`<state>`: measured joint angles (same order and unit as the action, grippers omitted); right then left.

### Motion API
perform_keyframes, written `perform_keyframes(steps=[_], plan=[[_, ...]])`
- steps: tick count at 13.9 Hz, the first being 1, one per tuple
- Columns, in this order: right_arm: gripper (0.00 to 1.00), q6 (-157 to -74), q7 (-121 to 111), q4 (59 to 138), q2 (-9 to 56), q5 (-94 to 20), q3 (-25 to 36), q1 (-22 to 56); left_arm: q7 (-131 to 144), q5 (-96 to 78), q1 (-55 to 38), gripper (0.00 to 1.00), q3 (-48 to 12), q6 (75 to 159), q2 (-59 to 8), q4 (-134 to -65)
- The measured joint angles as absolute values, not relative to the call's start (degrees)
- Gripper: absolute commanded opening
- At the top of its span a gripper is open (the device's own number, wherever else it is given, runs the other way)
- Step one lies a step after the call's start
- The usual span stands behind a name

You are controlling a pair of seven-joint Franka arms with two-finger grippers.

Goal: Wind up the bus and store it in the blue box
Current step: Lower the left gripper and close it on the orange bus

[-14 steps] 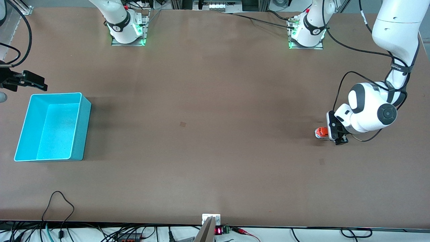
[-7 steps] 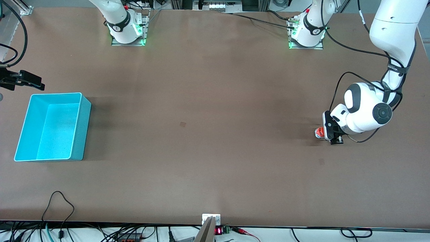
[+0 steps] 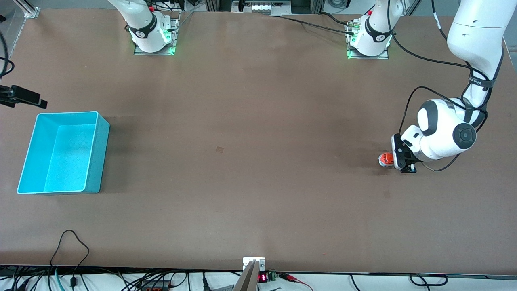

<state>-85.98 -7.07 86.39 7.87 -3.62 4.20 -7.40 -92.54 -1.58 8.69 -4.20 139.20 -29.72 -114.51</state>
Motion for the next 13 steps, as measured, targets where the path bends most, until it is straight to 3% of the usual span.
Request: perform_keyframes(steps=[2, 13], plan=[[1.00, -86.0, -7.1, 86.4, 8.0, -3.7, 4.1, -7.5, -92.5, -1.6, 8.7, 0.41, -4.2, 139.3, -29.7, -114.5], [1.00, -86.0, -7.1, 86.3, 7.9, -3.8, 3.2, -7.3, -92.5, -1.6, 9.7, 0.40, -4.2, 139.4, -29.7, -114.5]])
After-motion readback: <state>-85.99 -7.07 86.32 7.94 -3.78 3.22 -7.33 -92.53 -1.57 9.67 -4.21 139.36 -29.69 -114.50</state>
